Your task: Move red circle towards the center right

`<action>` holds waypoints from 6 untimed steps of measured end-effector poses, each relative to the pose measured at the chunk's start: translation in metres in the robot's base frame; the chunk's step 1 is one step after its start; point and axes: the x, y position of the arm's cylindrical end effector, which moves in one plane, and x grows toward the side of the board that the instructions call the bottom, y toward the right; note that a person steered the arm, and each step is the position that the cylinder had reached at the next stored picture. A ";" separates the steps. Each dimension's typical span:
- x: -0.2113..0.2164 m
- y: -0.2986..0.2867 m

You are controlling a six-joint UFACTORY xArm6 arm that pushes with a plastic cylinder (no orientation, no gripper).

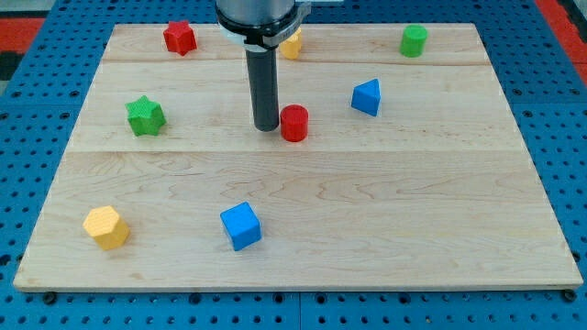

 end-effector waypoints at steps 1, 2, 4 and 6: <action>-0.002 0.031; -0.001 0.057; 0.002 0.116; 0.035 0.162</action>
